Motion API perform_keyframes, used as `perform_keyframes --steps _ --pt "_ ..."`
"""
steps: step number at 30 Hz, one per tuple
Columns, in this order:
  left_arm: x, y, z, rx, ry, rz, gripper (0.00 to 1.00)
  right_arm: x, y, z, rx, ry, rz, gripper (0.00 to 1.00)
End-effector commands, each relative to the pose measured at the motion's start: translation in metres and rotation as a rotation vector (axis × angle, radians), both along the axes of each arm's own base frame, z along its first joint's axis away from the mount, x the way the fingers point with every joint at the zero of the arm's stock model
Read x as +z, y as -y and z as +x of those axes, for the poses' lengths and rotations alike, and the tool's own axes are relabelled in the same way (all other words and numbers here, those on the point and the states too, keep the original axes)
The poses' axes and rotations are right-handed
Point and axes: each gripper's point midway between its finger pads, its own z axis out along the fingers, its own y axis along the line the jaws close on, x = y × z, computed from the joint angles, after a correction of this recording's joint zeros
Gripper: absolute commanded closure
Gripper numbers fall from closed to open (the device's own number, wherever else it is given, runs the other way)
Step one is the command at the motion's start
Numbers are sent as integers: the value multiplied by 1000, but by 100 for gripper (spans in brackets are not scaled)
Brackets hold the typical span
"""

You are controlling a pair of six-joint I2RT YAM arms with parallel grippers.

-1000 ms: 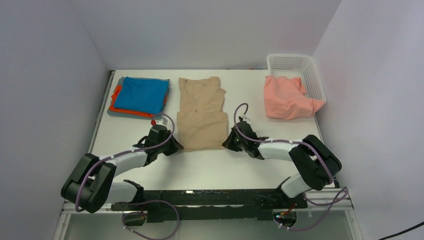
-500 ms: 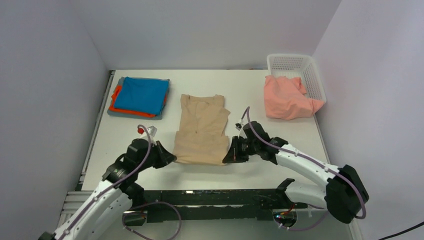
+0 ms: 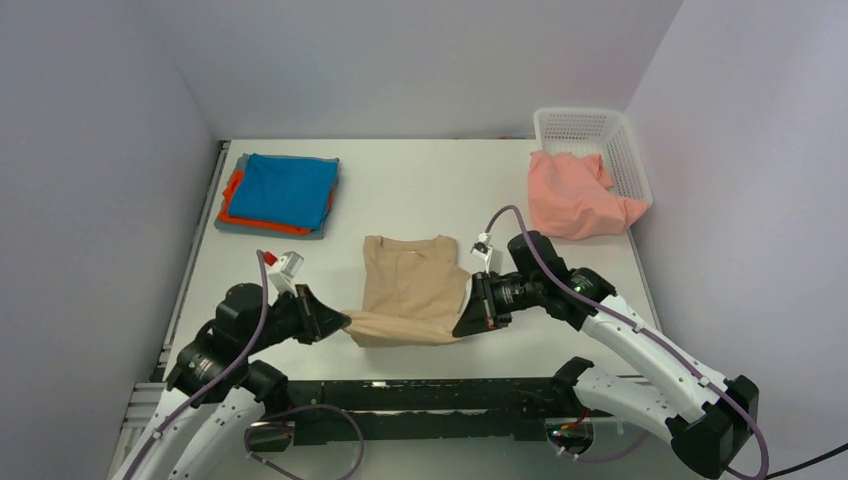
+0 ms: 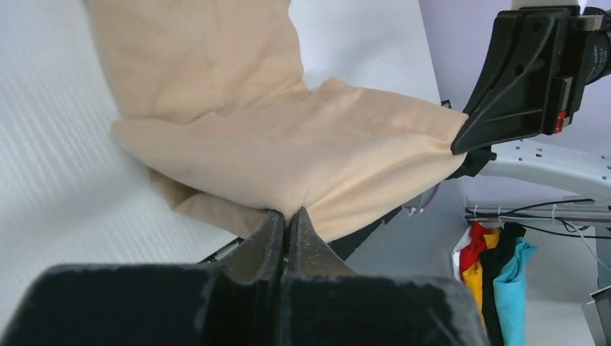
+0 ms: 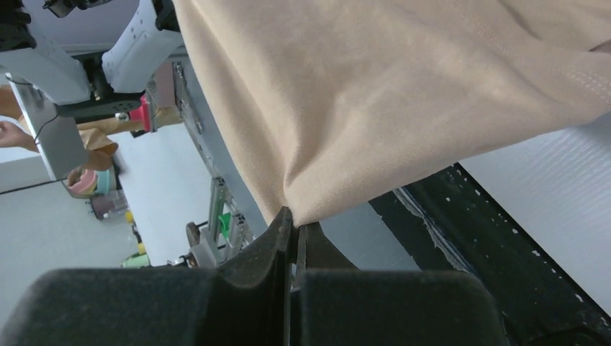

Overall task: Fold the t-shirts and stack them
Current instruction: Fold the long partially folded tshirt into a neat square

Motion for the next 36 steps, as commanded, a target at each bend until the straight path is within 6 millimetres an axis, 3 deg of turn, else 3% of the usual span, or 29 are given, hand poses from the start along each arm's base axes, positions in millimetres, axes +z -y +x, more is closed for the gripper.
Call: perform_keyframes --steps 1,7,12,22,27,36 --pt "13 11 24 -3 78 -19 100 18 3 15 -27 74 1 100" --pt "27 23 70 68 149 -37 100 21 6 68 -198 147 25 100" --pt "41 29 98 89 190 -58 100 28 9 97 -257 149 85 100" --pt "51 15 146 149 205 -56 100 54 7 140 -315 207 152 100" --pt "43 14 166 144 165 -69 100 57 11 163 -361 209 163 100" --pt "24 8 204 142 99 -79 100 35 15 198 -425 160 182 100"
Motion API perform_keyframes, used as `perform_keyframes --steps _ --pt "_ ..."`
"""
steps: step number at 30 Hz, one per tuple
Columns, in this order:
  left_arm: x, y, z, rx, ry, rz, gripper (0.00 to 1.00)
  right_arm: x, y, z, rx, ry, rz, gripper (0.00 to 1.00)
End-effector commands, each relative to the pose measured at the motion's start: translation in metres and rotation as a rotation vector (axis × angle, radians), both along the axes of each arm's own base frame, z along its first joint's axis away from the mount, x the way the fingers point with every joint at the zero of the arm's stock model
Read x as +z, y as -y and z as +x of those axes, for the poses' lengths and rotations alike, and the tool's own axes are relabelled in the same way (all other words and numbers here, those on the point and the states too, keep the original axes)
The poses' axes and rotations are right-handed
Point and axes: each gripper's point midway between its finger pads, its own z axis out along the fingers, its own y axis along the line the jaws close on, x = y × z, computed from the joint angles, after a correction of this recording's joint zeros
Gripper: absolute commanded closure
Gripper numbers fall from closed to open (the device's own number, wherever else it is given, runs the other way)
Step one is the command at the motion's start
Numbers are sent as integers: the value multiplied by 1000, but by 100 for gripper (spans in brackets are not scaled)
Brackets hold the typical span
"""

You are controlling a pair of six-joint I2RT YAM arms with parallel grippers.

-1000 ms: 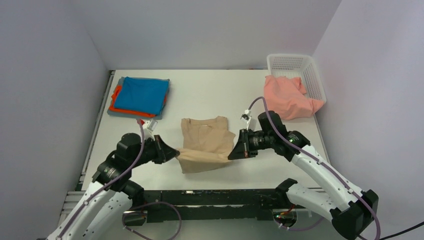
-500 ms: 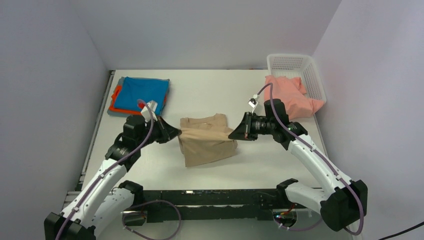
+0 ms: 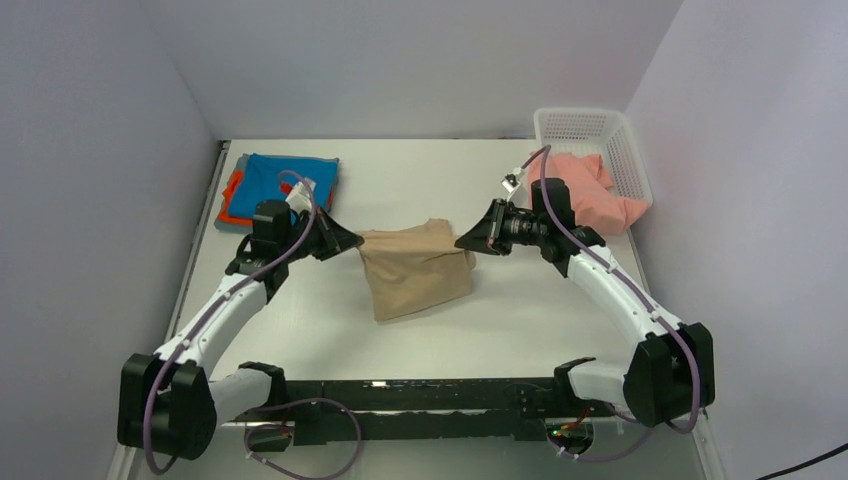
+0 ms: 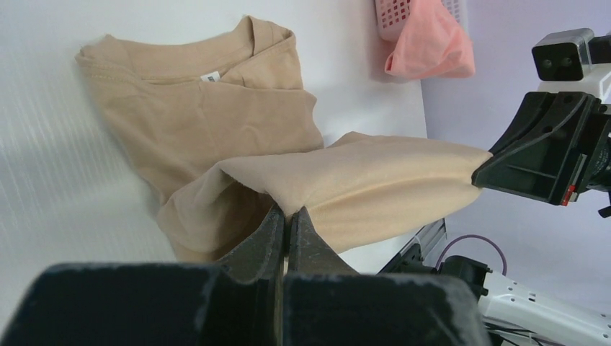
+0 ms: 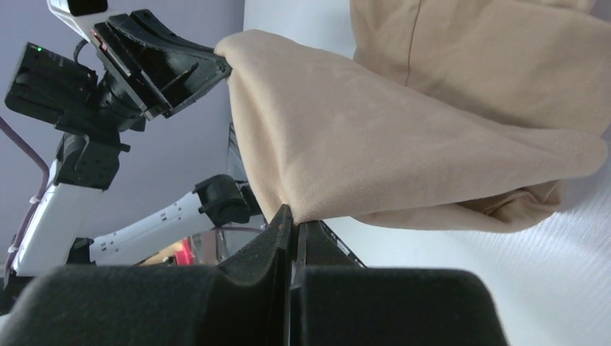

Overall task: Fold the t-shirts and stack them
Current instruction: Fold the long partially folded tshirt into a neat square

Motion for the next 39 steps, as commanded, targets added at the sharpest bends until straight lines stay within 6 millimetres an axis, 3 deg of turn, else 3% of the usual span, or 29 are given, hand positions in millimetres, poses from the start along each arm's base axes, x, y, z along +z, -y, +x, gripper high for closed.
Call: perform_keyframes --steps 1,8,13,19,21,23,25,27,29,32,35,39 --pt "23 -6 32 15 99 -9 100 11 3 30 -43 71 50 100" --pt "-1 -15 80 64 57 51 100 -25 5 79 -91 34 32 100" --pt "-34 -10 117 53 -13 64 100 -45 6 120 -153 41 20 100" --pt "-68 -20 154 95 -87 140 100 -94 7 161 -190 -34 -18 100" --pt "-75 -19 163 82 -96 155 94 -104 7 171 -197 -51 -13 100" --pt "-78 -18 172 79 -98 160 83 -108 9 183 -216 -36 -20 86" --pt "-74 -16 182 64 -89 162 64 -108 13 197 -253 -14 -48 75" --pt "-68 -16 184 58 -90 171 26 -101 19 209 -286 18 -96 44" --pt "-56 -18 183 57 -74 184 3 -96 28 213 -304 33 -159 27" --pt "-33 -19 172 66 -35 186 0 -82 34 205 -320 71 -228 1" --pt "-14 -13 153 56 -11 192 1 -69 27 181 -281 114 -259 0" --pt "-11 22 125 -45 -7 178 1 -68 -13 144 -140 126 -197 0"
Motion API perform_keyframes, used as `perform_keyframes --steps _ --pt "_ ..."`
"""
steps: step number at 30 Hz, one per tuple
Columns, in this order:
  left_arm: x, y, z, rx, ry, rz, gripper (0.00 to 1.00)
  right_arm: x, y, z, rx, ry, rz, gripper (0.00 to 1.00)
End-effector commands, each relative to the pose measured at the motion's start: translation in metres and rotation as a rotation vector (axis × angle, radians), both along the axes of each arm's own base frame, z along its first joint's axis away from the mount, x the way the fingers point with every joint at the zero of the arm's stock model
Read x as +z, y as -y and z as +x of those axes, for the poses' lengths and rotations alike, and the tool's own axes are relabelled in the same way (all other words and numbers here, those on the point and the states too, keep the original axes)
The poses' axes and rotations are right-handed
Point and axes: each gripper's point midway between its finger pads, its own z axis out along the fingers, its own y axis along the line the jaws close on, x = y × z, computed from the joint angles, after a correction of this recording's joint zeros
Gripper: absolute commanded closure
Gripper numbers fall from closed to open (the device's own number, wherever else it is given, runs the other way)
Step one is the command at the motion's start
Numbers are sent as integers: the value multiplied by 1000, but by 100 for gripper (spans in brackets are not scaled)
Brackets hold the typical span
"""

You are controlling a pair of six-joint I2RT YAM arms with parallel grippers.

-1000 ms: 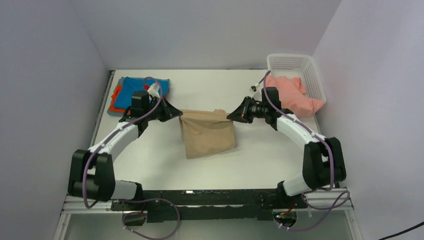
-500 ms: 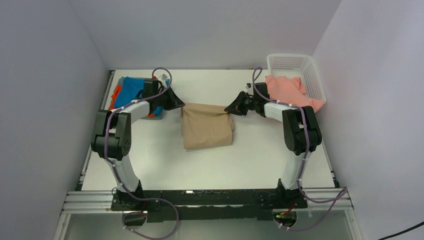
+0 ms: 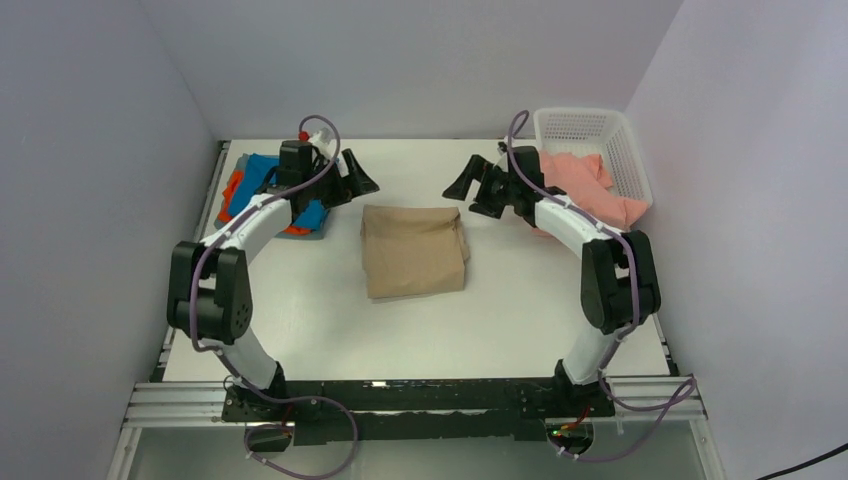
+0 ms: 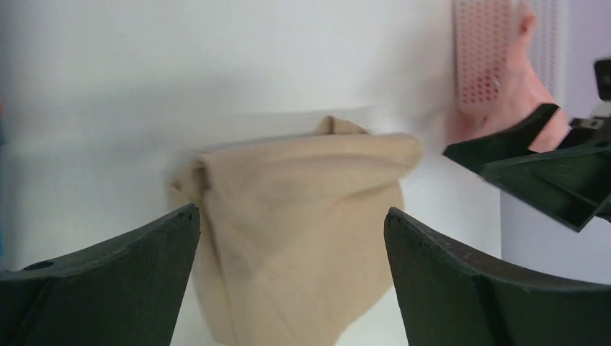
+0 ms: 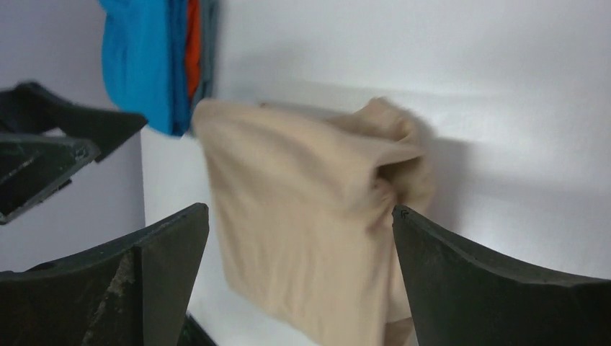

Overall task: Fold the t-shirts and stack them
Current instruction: Fold the long partially folded tshirt into a neat square

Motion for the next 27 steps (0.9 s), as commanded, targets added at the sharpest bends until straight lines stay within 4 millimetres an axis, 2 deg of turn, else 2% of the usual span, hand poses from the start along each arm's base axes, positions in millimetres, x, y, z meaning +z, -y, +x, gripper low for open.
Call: perform_keyframes --steps 1,3,5,9,11,15,18,21,24,25,27 --pt "20 41 -29 -132 57 -18 1 11 -41 -37 159 46 24 0" --pt "13 55 -31 -170 37 -37 0 7 -51 -38 177 35 53 0" --pt "2 61 -26 -178 0 -40 1 4 -57 -28 175 39 79 0" --pt "-33 62 -12 -161 -63 -27 1 -2 -57 9 131 53 80 0" --pt "-52 61 -3 -150 -97 -21 1 -15 -55 28 99 37 78 0" --pt "-78 57 15 -119 -138 -39 0 -54 -50 55 41 -40 95 0" --pt "-101 48 21 -84 -181 -5 0 -92 -45 53 24 -123 68 0" --pt "-119 48 9 -95 -218 -10 1 -115 -40 39 16 -172 47 0" --pt "-123 45 -3 -96 -224 -16 1 -121 -34 32 13 -183 18 0" --pt "-117 43 -1 -94 -210 -3 1 -117 -33 32 20 -185 9 0" --pt "-89 40 6 -86 -150 25 1 -96 -31 37 44 -148 -19 0"
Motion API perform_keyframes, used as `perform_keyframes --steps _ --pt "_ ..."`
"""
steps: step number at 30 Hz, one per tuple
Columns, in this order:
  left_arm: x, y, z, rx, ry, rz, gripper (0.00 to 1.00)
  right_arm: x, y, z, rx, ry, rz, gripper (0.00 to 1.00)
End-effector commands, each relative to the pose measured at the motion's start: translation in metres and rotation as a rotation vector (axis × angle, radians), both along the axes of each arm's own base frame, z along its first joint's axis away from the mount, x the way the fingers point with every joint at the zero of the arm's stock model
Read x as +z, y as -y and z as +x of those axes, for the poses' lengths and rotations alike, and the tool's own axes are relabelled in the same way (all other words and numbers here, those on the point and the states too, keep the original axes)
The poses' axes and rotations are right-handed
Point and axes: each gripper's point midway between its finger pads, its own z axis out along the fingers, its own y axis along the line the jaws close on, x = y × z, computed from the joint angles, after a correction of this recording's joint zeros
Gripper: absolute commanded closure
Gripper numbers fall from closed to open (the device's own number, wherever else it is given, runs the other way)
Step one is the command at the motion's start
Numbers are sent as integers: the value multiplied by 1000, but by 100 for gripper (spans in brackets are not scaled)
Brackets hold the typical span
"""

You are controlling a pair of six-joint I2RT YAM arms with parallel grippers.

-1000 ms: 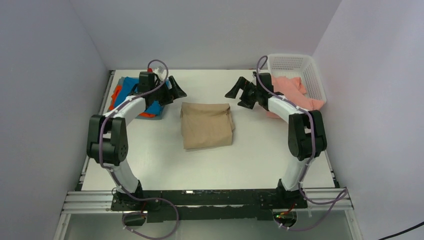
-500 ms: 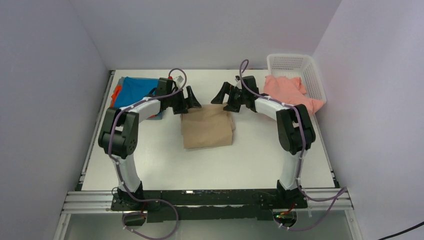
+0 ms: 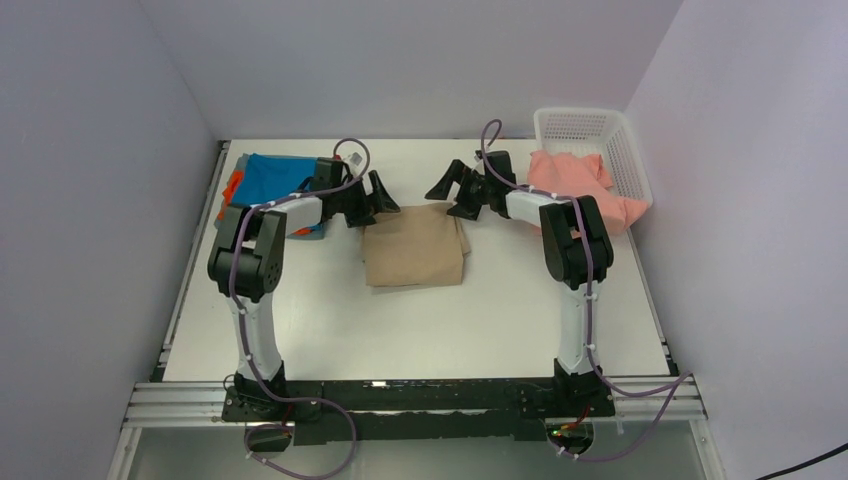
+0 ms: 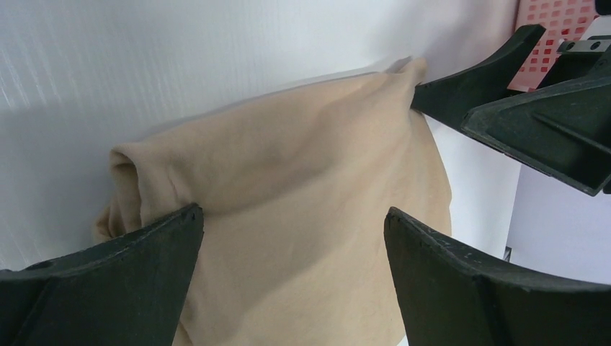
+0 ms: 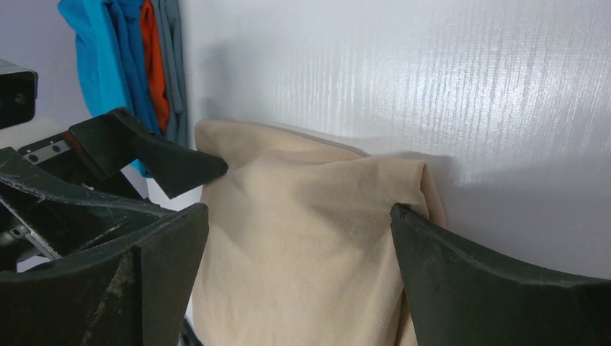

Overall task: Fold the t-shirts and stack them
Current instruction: Fold the long partially folded tshirt into a neat square

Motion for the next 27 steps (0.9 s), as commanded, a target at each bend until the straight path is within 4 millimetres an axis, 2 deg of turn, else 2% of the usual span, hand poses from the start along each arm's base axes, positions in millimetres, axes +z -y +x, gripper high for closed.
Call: perform_keyframes --steps 1,4,6,8,10,13,15,18,21,25,27 --pt "24 -17 0 34 50 96 0 -3 20 -6 -8 -20 -134 0" --pt "85 -22 6 60 177 123 1 48 20 -4 7 75 -137 0" --pt "121 -21 -1 69 253 138 1 85 20 -14 10 140 -119 0" --pt "144 -16 -17 58 308 153 1 103 16 -33 23 171 -92 0" --pt "149 -5 -39 21 324 147 0 110 8 -59 58 177 -49 0" --pt "136 17 -77 -75 295 51 1 115 -10 -98 126 184 29 0" --pt "123 31 -101 -123 274 -15 1 111 -24 -126 168 161 84 0" --pt "94 43 -121 -152 239 -42 1 101 -35 -157 212 140 151 0" --pt "56 45 -132 -155 172 -24 0 71 -35 -176 231 71 186 0" --pt "-2 33 -142 -115 44 41 1 10 -7 -180 145 -28 91 0" --pt "-22 30 -153 -123 -3 48 0 -15 7 -188 122 -83 54 0"
